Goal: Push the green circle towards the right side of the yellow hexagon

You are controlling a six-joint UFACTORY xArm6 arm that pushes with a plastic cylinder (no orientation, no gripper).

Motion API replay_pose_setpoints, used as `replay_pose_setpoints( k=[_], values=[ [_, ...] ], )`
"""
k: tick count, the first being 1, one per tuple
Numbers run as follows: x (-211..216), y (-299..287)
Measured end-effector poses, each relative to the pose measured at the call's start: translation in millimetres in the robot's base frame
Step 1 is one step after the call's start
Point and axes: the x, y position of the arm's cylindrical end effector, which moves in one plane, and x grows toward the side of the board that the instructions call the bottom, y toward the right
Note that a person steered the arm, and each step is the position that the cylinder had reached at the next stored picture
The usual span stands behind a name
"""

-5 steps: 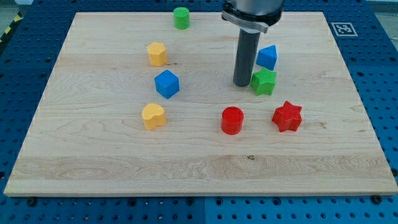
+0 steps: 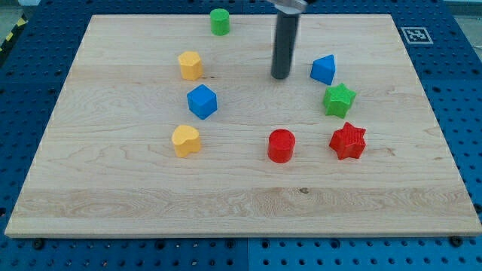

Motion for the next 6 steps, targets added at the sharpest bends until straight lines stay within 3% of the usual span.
replay_pose_setpoints(
  k=[1,3,6],
  values=[
    [-25.0,-5.9],
    [-152.0,-24.7],
    [-150.5,-57.6]
  ],
)
